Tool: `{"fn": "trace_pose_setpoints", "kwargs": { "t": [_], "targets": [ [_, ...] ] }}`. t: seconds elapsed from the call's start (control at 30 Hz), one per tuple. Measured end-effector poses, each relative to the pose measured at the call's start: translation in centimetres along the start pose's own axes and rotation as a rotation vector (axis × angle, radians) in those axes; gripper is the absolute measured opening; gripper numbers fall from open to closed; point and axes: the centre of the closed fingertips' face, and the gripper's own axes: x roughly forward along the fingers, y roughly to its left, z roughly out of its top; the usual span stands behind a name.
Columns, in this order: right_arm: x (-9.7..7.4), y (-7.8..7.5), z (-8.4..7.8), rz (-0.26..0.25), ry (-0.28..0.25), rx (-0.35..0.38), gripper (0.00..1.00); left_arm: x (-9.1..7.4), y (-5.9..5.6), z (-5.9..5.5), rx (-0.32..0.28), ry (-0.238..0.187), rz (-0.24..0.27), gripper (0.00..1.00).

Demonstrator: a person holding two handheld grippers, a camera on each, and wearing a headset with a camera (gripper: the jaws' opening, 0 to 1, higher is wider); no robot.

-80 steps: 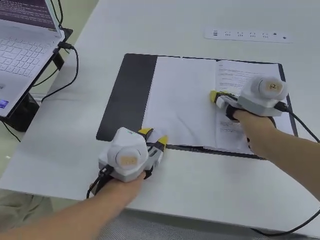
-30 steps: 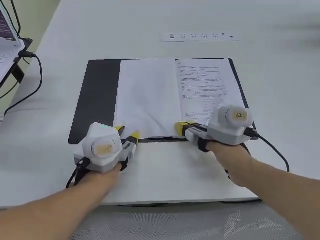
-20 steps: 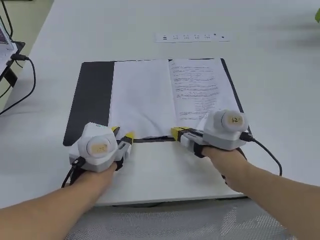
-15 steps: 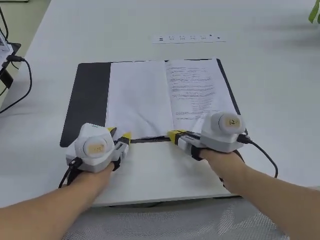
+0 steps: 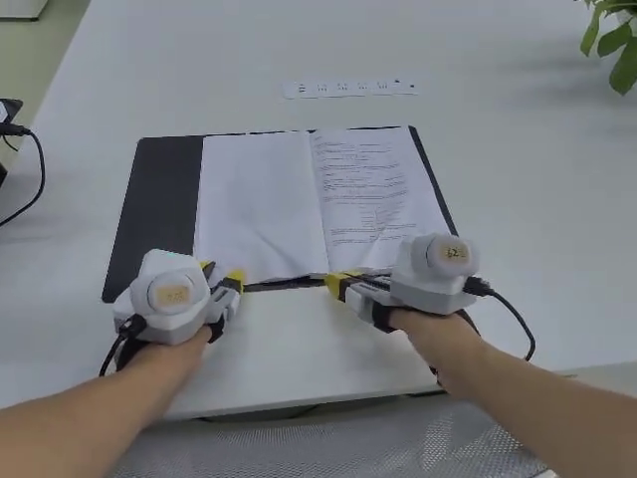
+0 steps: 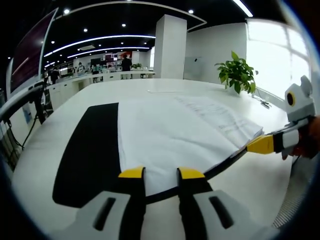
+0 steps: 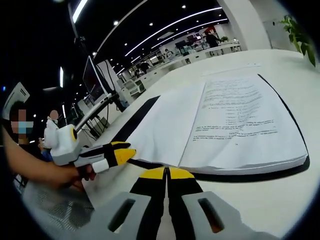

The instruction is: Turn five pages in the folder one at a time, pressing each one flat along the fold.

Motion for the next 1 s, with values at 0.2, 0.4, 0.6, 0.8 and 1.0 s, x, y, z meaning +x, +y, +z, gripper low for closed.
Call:
{"fn": "trace_pose_setpoints", "kwargs": {
  "t": [0.2, 0.4, 0.6, 0.8, 1.0],
  "targets": [
    [-1.1, 0.1, 0.9, -0.011, -0.027, 0.005, 0.00, 0.0, -0.4, 0.1, 0.015, 0.039, -0.013, 0.27],
    [-2.4, -0.2, 2.1, -0.021, -0.055, 0.007, 0.00, -0.1, -1.0, 0.3, 0.016, 0.096, -0.021, 0.37],
    [-3.7, -0.9, 3.1, -0.041, -0.074, 0.014, 0.00, -0.9, -1.3, 1.3, -0.002, 0.084, -0.028, 0.40],
    [-5.0, -1.3, 3.6, -0.059, -0.063, 0.013, 0.00, -2.7, -2.3, 2.8, -0.018, 0.052, -0.055, 0.44],
    [-6.7, -1.2, 4.4, -0.062, -0.062, 0.018, 0.00, -5.2, -3.3, 4.9, -0.048, 0.002, -0.085, 0.47]
  ]
}}
